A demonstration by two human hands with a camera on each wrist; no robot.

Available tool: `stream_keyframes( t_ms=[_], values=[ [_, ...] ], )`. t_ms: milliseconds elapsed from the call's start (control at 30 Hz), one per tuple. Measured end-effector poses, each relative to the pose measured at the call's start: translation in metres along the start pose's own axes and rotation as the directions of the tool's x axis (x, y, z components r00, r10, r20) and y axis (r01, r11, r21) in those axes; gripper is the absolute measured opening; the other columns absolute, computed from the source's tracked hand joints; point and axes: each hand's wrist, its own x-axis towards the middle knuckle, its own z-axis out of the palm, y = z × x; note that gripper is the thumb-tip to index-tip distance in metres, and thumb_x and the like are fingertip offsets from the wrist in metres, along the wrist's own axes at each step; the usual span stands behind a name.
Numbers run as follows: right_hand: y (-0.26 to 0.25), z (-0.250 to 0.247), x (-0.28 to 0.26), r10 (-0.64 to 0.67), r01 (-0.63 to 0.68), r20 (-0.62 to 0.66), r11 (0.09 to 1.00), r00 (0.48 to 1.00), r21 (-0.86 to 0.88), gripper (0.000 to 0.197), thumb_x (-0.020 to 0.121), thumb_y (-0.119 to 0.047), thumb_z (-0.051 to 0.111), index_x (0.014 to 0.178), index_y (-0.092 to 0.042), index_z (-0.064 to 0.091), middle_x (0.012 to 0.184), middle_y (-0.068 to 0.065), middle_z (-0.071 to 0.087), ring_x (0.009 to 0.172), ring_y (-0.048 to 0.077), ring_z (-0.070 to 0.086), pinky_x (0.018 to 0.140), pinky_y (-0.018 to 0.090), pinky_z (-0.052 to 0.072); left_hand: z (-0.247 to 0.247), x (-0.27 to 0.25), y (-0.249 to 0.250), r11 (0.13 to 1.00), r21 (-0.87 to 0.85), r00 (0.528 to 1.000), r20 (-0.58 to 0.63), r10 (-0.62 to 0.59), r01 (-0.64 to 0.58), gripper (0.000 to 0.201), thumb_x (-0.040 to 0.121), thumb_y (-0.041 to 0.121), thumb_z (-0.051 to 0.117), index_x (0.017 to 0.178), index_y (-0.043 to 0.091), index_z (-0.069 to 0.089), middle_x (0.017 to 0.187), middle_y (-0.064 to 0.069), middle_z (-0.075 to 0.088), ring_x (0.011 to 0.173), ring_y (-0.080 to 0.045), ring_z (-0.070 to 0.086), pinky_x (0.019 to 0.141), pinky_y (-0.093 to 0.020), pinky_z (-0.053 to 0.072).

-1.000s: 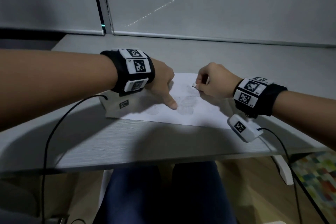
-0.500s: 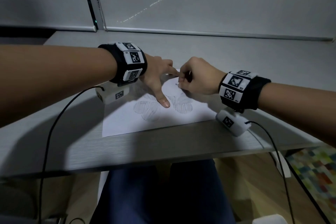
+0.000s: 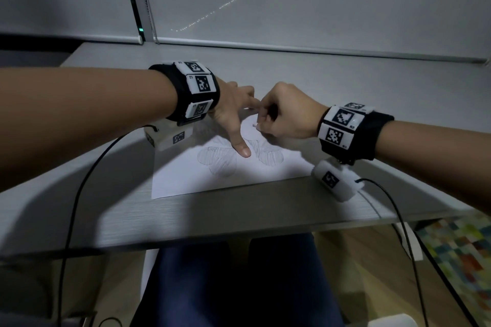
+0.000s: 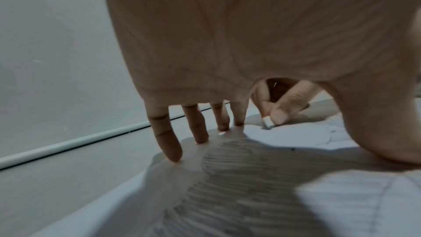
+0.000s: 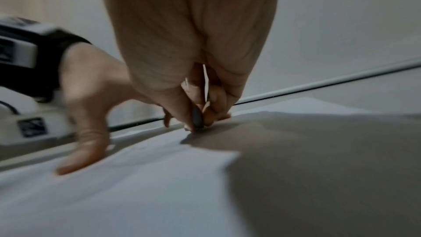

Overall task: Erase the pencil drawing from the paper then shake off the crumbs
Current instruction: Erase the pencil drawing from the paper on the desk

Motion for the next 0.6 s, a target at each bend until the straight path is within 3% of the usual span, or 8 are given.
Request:
stream_keyframes(
  t_ms=[200, 367, 500, 600],
  values=[
    [0.017, -0.008, 0.019, 0.139, -0.141, -0.081, 0.990, 0.987, -0.023, 0.013, 0.082, -0.013, 0.071, 0.071, -0.013, 0.079, 0.067, 0.003, 0.075, 0.066, 0.018, 0.072, 0.064, 0.024, 0.058, 0.000, 0.001, 0.000, 1.000, -0.018, 1.000, 0.004, -0.020, 0.020, 0.138, 0.049, 0.090, 0.077, 0.164, 0.050, 0.011, 0.125, 0.013, 0.032, 0.116, -0.020, 0.032, 0.102, -0.049, 0.039],
    [-0.001, 0.004, 0.006, 0.023, -0.022, -0.031, 1.000, 0.999, 0.008, 0.020, 0.081, -0.016, 0.070, 0.062, -0.023, 0.070, 0.058, -0.010, 0.065, 0.052, -0.001, 0.059, 0.059, 0.016, 0.045, 0.000, -0.001, 0.001, 1.000, 0.007, 1.000, -0.005, -0.007, 0.007, 0.124, 0.051, 0.090, 0.076, 0.156, 0.047, 0.027, 0.123, 0.010, 0.035, 0.118, -0.023, 0.038, 0.105, -0.052, 0.042],
    [0.006, -0.001, 0.013, 0.056, -0.057, -0.057, 0.998, 0.997, -0.007, 0.012, 0.082, -0.014, 0.073, 0.071, -0.014, 0.078, 0.063, -0.003, 0.070, 0.056, 0.006, 0.062, 0.061, 0.017, 0.047, 0.001, 0.001, 0.001, 1.000, 0.011, 1.000, -0.001, -0.013, 0.013, 0.132, 0.048, 0.093, 0.074, 0.160, 0.047, 0.021, 0.123, 0.011, 0.033, 0.116, -0.023, 0.036, 0.101, -0.050, 0.041],
    [0.018, -0.006, 0.020, 0.144, -0.145, -0.101, 0.989, 0.984, -0.003, 0.012, 0.082, -0.014, 0.074, 0.071, -0.012, 0.079, 0.065, 0.001, 0.073, 0.058, 0.010, 0.066, 0.058, 0.018, 0.048, 0.000, 0.001, 0.001, 1.000, -0.007, 1.000, 0.012, -0.027, 0.027, 0.140, 0.047, 0.093, 0.075, 0.164, 0.047, 0.013, 0.124, 0.013, 0.031, 0.129, -0.026, 0.038, 0.098, -0.049, 0.039]
  ],
)
